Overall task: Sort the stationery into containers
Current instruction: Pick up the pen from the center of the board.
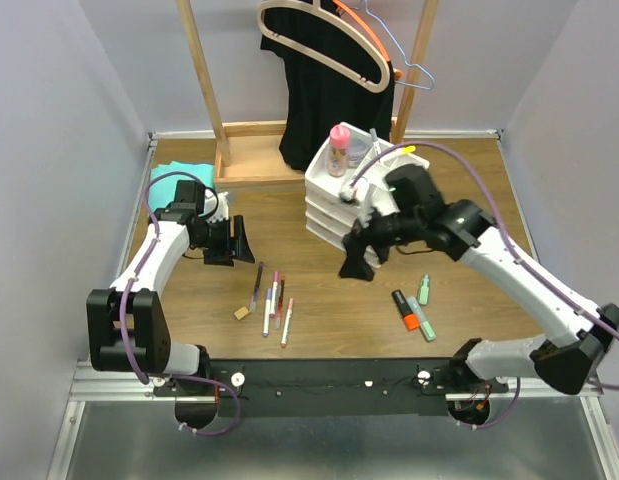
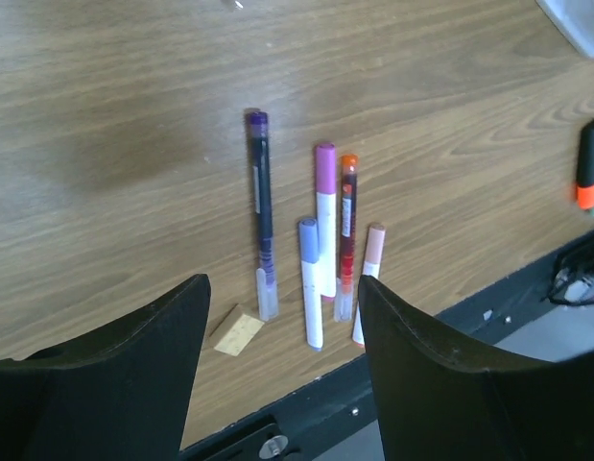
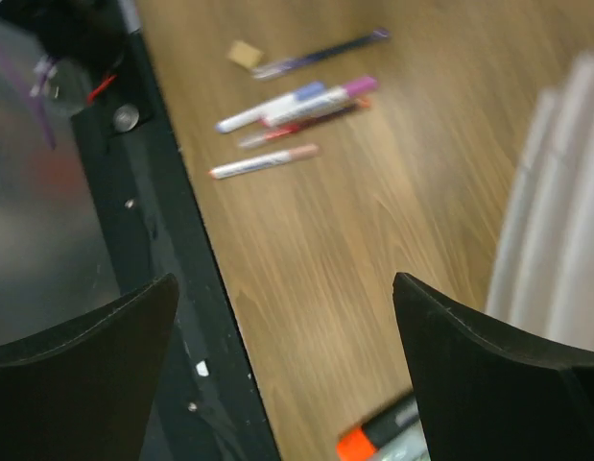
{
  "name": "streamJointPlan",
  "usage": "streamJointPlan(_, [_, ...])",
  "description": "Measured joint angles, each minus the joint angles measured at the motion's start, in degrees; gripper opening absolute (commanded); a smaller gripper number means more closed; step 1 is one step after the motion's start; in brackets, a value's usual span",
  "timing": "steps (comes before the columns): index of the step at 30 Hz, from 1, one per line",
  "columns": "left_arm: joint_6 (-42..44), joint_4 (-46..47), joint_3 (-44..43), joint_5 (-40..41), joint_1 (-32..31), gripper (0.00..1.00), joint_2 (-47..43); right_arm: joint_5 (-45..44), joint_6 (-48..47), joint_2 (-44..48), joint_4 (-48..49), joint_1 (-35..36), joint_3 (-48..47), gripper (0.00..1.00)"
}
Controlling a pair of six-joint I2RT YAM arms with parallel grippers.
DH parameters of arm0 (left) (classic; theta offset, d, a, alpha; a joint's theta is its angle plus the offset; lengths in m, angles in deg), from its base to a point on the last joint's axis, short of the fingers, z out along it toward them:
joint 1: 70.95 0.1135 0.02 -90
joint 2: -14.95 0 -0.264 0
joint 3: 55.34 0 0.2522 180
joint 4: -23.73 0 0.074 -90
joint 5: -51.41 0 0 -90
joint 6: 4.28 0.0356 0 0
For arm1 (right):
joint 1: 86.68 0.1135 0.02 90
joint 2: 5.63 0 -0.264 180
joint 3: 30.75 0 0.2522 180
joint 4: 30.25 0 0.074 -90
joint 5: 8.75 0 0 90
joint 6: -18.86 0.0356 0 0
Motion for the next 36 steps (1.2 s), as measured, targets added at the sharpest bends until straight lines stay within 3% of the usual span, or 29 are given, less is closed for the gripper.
streamJointPlan(3, [0.00, -1.29, -2.23, 2.32, 0.81, 0.76, 0.44, 0.20, -6.82, -4.63, 0.39, 7.58, -3.54, 0.90])
streamJointPlan(5, [0.02, -1.68, -4.17, 2.97, 2.93, 0.78, 0.44, 0.42, -13.14, -9.22, -0.35, 8.92, -7.06, 0.89])
streamJointPlan(8, [0.81, -1.81, -8.46, 3.80, 9.90, 0.78, 0.50, 0.48, -27.34, -17.22, -1.36, 9.25, -12.44, 0.81])
streamJointPlan(13, [2.80, -1.99, -12.41, 4.76, 16.13, 0.78, -0.09, -0.28, -53.16, -28.37, -3.54, 12.46, -16.68, 0.67])
streamJointPlan(24, [4.85, -5.49, -9.90, 5.40, 25.62, 0.78, -4.11, -0.74, -69.46, -42.97, 0.87, 19.39, -22.12, 0.49])
streamJointPlan(28, [4.72, -5.73, -9.88, 4.81, 29.53, 0.78, -5.25, -0.52, -72.87, -52.57, 1.33, 21.62, -33.90, 0.46])
streamJointPlan(31, [4.48, -5.70, -9.79, 3.91, 31.56, 0.78, -5.79, -0.44, -75.38, -56.37, 2.47, 22.77, -37.00, 0.37])
streamJointPlan(36, [4.52, -5.81, -9.33, 2.40, 32.35, 0.78, -7.52, -0.48, -82.27, -61.42, -0.66, 24.65, -41.31, 0.37])
